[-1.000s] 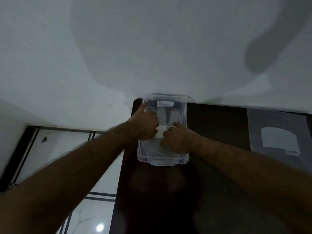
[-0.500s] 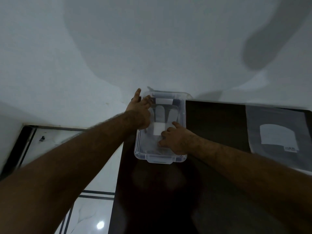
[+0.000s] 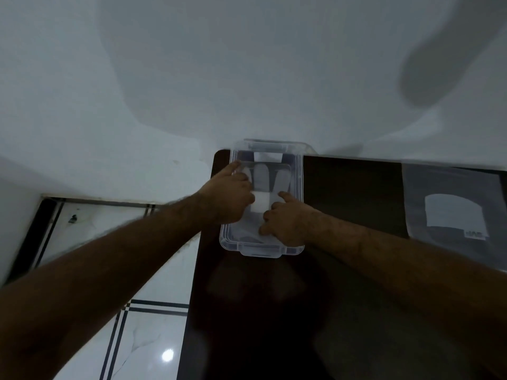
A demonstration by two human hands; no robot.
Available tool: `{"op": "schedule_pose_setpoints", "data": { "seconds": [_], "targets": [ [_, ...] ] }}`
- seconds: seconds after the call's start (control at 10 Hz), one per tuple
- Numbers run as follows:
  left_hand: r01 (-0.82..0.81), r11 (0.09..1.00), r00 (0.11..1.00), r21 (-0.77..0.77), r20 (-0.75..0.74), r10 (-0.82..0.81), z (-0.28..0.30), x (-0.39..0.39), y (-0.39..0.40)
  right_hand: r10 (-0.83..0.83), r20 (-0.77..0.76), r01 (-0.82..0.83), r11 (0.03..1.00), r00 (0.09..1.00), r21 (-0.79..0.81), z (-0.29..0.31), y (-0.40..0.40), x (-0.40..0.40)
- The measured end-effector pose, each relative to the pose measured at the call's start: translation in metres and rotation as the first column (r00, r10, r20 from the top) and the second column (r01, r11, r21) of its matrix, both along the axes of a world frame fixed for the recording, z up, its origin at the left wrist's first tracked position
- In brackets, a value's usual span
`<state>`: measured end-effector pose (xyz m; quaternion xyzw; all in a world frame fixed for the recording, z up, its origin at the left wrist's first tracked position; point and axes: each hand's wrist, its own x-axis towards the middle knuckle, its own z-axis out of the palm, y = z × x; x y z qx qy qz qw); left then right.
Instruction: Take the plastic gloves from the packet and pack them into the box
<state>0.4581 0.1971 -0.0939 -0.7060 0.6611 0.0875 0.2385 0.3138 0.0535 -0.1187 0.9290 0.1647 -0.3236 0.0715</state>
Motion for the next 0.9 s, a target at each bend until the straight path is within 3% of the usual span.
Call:
{"op": "schedule_pose_setpoints", "data": {
  "seconds": [0.1,0.5,0.7,0.8,0.9],
  "targets": [
    [0.054,0.982,0.994,0.18,-0.101,-0.036,-0.008,-0.012,0.005,0.02,-0.029,-0.021,0.999,0.999,-0.036,0.002,0.002,0.001],
    [0.064,0.957,0.994,0.284,-0.103,-0.036,-0.021,-0.027,0.012,0.07,-0.078,-0.076,0.993,0.995,-0.088,0.002,0.008,-0.001],
    [-0.026,0.994,0.994,0.106,-0.099,0.037,0.024,-0.037,0.016,-0.054,0.128,0.06,0.997,0.99,-0.045,0.037,-0.002,-0.006],
    [-0.173,0.983,0.977,-0.063,-0.134,0.164,0.059,-0.055,0.024,-0.143,0.29,0.137,0.99,0.946,0.04,0.06,-0.012,-0.03],
    [-0.37,0.864,0.927,-0.343,-0.201,0.317,0.086,-0.082,0.024,-0.37,0.42,0.295,0.926,0.829,0.235,0.079,-0.027,-0.06]
  ]
}}
